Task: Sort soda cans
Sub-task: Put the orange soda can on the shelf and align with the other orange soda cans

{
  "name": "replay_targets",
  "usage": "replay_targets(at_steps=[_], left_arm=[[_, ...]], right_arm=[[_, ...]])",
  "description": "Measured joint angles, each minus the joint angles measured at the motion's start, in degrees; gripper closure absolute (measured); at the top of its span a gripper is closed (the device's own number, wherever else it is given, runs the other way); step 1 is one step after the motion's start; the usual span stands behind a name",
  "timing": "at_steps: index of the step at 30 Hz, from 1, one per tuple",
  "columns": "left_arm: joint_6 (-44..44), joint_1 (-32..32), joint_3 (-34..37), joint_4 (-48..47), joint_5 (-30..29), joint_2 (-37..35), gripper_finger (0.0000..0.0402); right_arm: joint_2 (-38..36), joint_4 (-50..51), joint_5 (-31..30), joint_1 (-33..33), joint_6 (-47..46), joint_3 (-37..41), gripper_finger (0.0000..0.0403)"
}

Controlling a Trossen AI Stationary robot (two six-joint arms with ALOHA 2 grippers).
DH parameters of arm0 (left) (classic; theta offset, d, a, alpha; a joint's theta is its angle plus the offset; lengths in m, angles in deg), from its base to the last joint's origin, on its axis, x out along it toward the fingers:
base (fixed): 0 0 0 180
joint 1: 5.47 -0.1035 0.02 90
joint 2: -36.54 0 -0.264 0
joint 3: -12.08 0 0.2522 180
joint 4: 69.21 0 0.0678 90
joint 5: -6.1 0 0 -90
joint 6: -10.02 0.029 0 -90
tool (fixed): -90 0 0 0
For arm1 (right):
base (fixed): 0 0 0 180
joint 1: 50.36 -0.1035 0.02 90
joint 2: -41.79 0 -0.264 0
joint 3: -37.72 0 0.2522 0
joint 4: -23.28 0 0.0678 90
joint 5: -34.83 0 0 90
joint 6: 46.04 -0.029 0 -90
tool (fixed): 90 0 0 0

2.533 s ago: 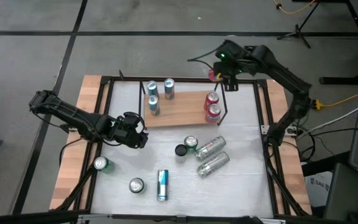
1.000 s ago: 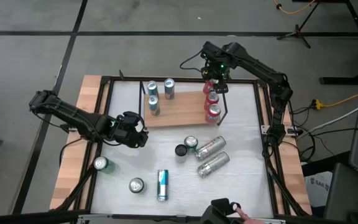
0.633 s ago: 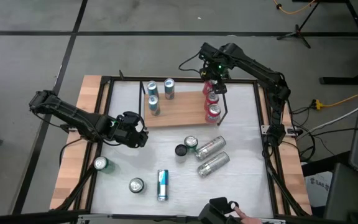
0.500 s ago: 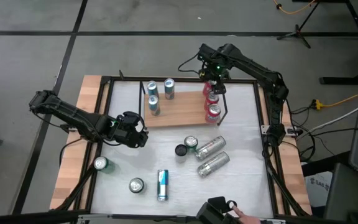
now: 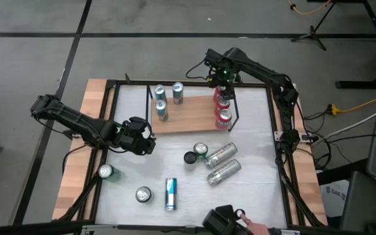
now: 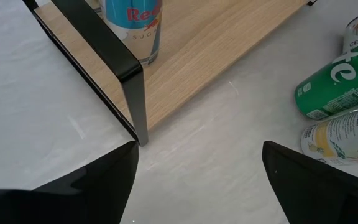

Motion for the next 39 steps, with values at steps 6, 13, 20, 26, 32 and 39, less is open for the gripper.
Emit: replay_targets(at_steps=[6, 13, 20, 26, 32, 39], left_arm=[[0.0, 0.0, 0.0, 0.0, 0.01, 0.0, 0.0066], [0.0, 0.0, 0.01, 0.0, 0.01, 0.0, 0.0066], [0.0, 0.02, 0.0, 0.0, 0.01, 0.0, 0.0066], [0.0, 0.0, 0.0, -0.01, 0.01, 0.0, 0.0066], [0.0, 0.0, 0.0, 0.0, 0.01, 0.0, 0.0066], [0.0, 0.0, 0.0, 0.0, 0.01, 0.0, 0.0066]], right_arm=[[0.32, -0.66, 0.04, -0.04, -0.04, 0.0, 0.0113], [0.32, -1.03, 0.06, -0.13, -0.09, 0.0, 0.0113], [0.32, -1.09, 0.07, -0.13, -0.17, 0.0, 0.0113], [0.32, -1.09, 0.07, -0.13, -0.17, 0.0, 0.0113], [0.32, -1.09, 0.07, -0.13, -0.17, 0.0, 0.0113], [0.32, -1.18, 0.07, -0.13, -0.2, 0.0, 0.0081]])
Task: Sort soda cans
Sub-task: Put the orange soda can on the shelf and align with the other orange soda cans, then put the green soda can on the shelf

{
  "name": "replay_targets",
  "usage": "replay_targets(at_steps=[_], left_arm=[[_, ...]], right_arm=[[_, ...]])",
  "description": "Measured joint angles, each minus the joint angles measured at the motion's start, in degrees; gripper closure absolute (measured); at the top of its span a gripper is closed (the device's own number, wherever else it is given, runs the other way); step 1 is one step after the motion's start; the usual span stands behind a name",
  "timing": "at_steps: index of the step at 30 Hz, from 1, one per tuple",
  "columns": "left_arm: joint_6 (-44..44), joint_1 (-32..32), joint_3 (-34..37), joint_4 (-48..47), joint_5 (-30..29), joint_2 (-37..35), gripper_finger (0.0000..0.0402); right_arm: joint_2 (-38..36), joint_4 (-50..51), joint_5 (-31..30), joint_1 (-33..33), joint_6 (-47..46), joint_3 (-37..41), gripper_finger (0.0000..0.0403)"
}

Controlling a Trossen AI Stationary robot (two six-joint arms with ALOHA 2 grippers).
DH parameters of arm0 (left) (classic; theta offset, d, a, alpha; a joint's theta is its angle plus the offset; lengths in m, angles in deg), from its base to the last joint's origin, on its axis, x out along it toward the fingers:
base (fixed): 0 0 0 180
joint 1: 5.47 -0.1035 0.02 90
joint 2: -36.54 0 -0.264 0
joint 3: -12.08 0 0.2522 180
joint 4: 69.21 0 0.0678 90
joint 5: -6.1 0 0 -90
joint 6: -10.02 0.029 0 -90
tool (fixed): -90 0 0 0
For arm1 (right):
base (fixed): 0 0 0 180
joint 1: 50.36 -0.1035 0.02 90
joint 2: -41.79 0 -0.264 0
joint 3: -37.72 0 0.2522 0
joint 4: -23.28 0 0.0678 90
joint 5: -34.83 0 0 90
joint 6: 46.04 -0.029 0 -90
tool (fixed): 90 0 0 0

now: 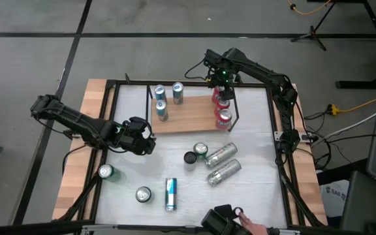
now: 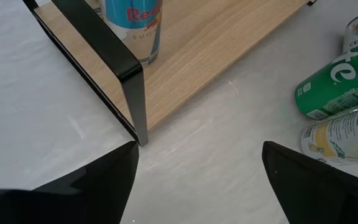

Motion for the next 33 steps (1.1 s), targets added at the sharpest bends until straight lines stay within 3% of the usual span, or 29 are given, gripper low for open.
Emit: replay_targets(at_steps=[6, 19, 33], left_arm=[[0.0, 0.02, 0.0, 0.0, 0.01, -0.01, 0.0066], [0.0, 0.02, 0.0, 0.0, 0.0, 0.0, 0.0066], [-0.01, 0.01, 0.0, 0.0, 0.02, 0.0, 0.0066]], right_arm=[[-0.13, -0.02, -0.02, 0.0, -0.01, 0.0, 0.0051], [-0.13, 0.62, -1.22, -0.02, 0.04, -0.26, 0.0048], [-0.13, 1.78, -2.6, -0.02, 0.24, -8.84, 0.0047]])
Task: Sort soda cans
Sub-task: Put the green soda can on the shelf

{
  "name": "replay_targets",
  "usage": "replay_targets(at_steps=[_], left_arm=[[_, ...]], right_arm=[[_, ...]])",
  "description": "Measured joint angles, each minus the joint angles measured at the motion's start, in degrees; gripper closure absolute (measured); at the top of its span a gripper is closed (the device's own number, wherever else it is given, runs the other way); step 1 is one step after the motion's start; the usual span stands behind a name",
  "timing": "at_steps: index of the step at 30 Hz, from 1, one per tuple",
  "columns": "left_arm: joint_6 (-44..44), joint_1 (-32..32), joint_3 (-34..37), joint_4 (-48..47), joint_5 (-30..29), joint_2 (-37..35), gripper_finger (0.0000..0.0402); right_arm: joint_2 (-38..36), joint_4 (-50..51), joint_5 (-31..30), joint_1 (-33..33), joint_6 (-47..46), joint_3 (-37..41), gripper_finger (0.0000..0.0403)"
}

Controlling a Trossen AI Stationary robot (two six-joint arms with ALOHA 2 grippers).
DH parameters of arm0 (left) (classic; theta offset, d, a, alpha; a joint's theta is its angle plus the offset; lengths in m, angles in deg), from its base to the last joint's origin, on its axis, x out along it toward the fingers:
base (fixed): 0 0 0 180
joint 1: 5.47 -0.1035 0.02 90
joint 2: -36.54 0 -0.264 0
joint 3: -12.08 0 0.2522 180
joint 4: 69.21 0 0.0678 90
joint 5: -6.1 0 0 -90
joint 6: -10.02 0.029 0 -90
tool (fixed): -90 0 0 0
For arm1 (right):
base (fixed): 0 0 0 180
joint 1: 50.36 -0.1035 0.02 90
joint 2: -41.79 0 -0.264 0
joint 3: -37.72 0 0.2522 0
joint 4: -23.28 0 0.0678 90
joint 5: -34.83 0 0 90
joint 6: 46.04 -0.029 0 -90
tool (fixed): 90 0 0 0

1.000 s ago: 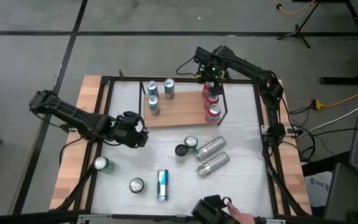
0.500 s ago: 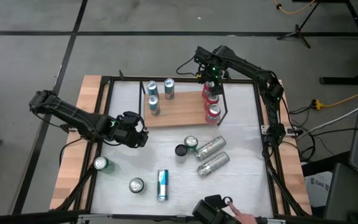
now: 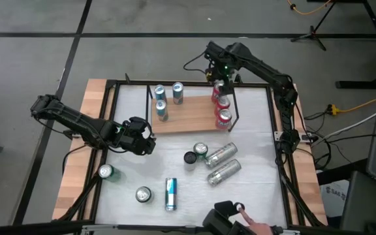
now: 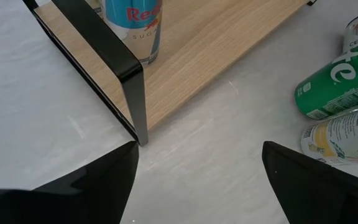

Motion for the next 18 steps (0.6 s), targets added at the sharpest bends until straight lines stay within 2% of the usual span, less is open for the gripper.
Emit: replay_targets(at_steps=[8, 13, 18], left_arm=[[-0.01, 0.02, 0.0, 0.01, 0.0, 0.0, 0.0066], [-0.01, 0.01, 0.0, -0.01, 0.0, 0.0, 0.0066], [-0.01, -0.01, 0.0, -0.01, -0.04, 0.0, 0.0066]], right_arm=[[-1.12, 0.98, -0.62, 0.0, 0.0, -5.85, 0.0047], [-3.47, 1.3, -2.96, 0.0, -0.01, -6.09, 0.0047], [-5.7, 1.23, -1.46, -0.07, -1.83, -6.09, 0.0047]])
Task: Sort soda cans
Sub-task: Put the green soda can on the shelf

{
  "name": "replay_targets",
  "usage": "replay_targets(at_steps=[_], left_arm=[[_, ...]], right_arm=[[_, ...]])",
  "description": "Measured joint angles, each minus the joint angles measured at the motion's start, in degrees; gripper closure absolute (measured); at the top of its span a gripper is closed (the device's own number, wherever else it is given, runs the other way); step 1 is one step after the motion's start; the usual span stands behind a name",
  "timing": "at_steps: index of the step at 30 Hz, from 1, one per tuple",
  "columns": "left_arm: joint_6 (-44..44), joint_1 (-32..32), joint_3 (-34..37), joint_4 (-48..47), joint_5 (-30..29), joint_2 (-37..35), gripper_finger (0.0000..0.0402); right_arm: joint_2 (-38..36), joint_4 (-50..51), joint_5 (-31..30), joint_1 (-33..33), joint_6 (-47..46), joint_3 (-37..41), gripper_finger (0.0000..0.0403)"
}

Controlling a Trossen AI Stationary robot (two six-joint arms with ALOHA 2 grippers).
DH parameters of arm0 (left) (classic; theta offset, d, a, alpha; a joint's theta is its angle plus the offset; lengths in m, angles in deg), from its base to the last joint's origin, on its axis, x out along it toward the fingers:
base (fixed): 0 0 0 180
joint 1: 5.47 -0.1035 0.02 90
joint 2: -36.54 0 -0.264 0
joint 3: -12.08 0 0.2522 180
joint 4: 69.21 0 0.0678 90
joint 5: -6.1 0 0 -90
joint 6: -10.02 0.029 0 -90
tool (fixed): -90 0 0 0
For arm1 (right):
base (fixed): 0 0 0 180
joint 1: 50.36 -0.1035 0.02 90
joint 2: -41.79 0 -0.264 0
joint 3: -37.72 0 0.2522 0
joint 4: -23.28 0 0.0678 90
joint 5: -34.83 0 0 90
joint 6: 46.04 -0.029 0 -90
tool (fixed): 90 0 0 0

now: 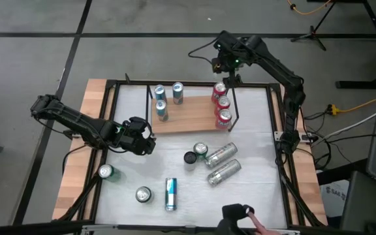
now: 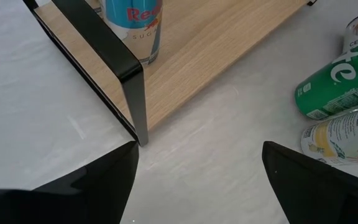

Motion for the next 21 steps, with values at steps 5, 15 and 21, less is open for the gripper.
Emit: replay_targets(at_steps=[5, 15, 21], left_arm=[[0.0, 0.0, 0.0, 0.01, -0.32, 0.0, 0.0066], [1.98, 0.0, 0.0, 3.46, -0.39, 0.0, 0.0066], [8.28, 0.0, 0.0, 11.14, 0.84, -0.01, 0.0066]], right_arm=[[-1.56, -0.49, 6.54, -0.26, -7.15, 0.0, 0.0047], [-4.48, -3.2, 12.98, -8.6, -13.24, 0.02, 0.0047], [-7.8, -2.97, 12.98, -14.6, -10.8, 0.07, 0.0047]])
